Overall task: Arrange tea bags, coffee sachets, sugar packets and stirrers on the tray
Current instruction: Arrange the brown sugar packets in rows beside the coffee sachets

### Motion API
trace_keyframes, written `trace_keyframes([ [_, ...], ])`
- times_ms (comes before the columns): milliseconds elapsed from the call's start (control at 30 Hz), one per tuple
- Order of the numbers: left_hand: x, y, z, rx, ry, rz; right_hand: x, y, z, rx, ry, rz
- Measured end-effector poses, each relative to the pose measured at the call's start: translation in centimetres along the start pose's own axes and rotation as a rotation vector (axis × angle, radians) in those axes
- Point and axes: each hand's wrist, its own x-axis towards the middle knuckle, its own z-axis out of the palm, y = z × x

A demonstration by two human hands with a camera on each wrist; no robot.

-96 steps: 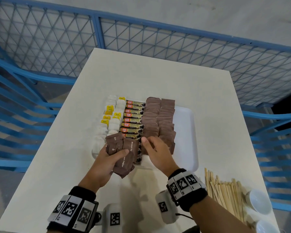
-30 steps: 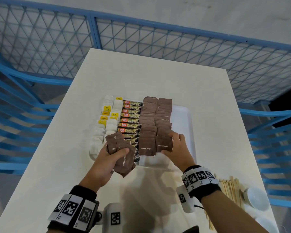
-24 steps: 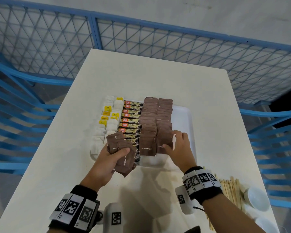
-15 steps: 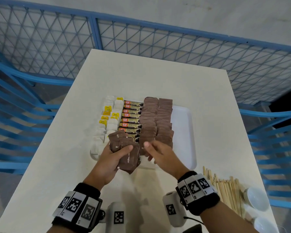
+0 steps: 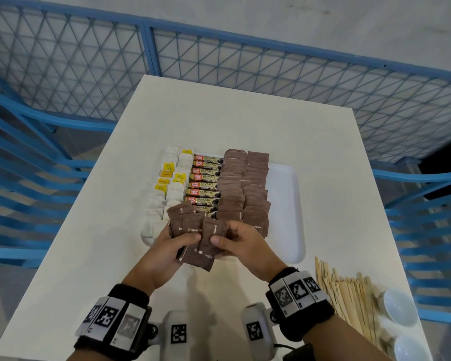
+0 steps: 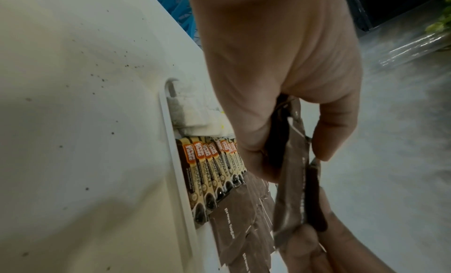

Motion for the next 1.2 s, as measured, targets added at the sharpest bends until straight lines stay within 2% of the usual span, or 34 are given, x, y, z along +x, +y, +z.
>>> trace_keyframes([
  [200, -0.1, -0.1, -0.2, 0.029, -0.009, 0.029, 0.0, -0.2, -0.9, 0.088, 0.07, -0.007],
  [367, -0.1, -0.2, -0.6, 0.038, 0.061, 0.046, 0.4, -0.4, -3.0, -0.022, 0.175, 0.007],
  [433, -0.1, -0.2, -1.0, 0.026, 0.075, 0.052, 0.8, -0.1, -4.0, -0.122, 0.216, 0.016],
  [600, 0.0, 0.0, -1.8, -0.019, 0.129, 0.058, 1.4, -0.2, -5.8, -0.578, 0.339, -0.022],
  [700, -0.2, 0.0, -2.1, -0.031, 0.141, 0.078, 1.7, -0.3, -6.0, -0.796, 0.299, -0.059],
  [800, -0.2, 0.0, -2.1, -0.032, 0.148, 0.081, 2.3, 0.0, -5.3, -0.882, 0.175, -0.059],
  [900, -0.1, -0.1, -2.2, -0.024, 0.162, 0.079, 2.9, 0.4, -4.5, -0.999, 0.13, -0.035],
  [1033, -0.1, -0.1, -2.1, -0.011, 0.17, 0.078, 3.5, 1.2, -3.9, -1.065, 0.174, -0.016],
  [1200, 0.0, -0.2, -1.9, -0.019, 0.179, 0.07, 4.1, 2.1, -3.8, -1.154, 0.278, -0.077],
])
